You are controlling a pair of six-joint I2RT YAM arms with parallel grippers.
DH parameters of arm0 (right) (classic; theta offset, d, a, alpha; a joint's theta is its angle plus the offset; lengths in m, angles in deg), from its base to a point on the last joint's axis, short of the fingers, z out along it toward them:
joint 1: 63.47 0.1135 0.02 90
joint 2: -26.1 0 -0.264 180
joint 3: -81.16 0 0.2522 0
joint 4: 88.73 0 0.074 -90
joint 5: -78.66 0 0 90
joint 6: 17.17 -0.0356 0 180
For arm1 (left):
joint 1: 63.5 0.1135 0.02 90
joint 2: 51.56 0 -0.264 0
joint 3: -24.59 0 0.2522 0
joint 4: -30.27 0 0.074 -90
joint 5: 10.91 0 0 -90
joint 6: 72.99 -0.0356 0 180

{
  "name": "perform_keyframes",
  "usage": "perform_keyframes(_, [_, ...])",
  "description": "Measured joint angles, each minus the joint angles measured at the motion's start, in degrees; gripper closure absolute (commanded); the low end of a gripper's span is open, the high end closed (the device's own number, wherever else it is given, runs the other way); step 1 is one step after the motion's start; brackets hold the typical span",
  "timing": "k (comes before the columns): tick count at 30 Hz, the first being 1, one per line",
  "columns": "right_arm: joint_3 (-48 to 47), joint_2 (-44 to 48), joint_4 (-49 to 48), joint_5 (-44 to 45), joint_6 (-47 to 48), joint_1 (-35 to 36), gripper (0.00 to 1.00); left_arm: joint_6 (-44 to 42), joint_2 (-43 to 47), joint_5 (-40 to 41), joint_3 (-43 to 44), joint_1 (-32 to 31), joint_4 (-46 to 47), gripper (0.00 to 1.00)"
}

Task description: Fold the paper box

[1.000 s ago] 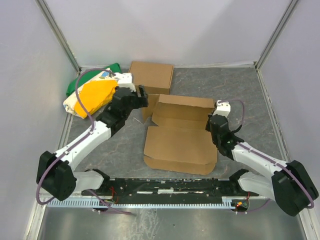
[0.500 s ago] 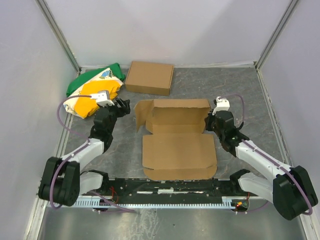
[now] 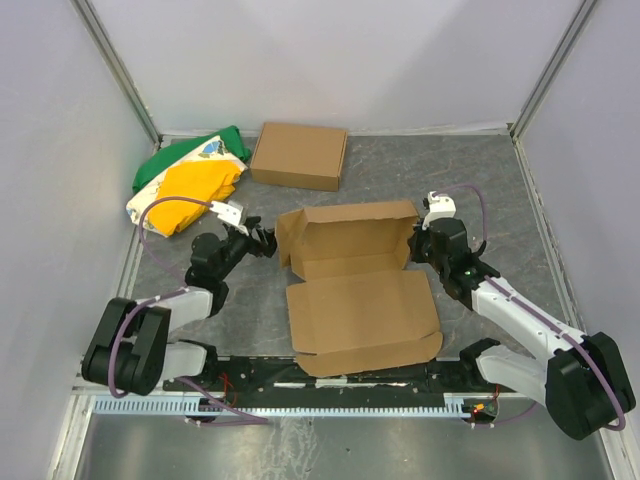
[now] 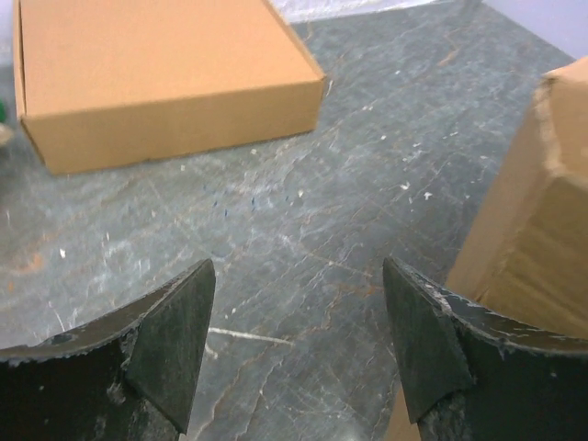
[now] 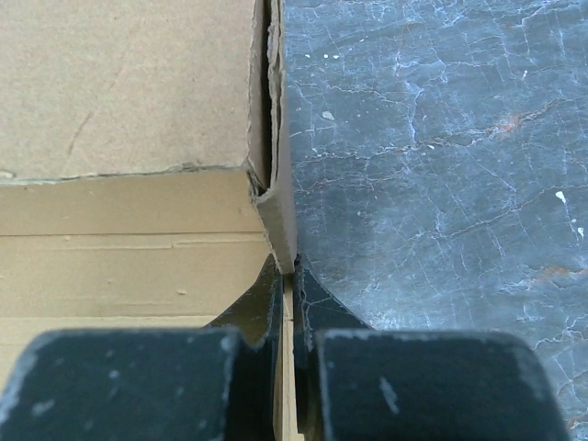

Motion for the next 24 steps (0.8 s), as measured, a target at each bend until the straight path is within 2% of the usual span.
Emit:
perform_keyframes(6, [-0.07,-0.04,0.11,-0.04,0.15,-0.04,0.98,-5.68,4.44,-6.82,-0.04,0.0,-2.34,0.19])
perform_keyframes(17, [-0.07,-0.04,0.11,-0.07,0.2,-0.04,0.98,-6.75,4.44,-13.86,0.31,-0.5,-7.37,0.18])
perform_keyframes(24, [-0.13,-0.2,0.11,-0.04,0.31,-0.04,0.98,-10.49,9.22,-13.14,3.65,-2.71,-20.02,0.19])
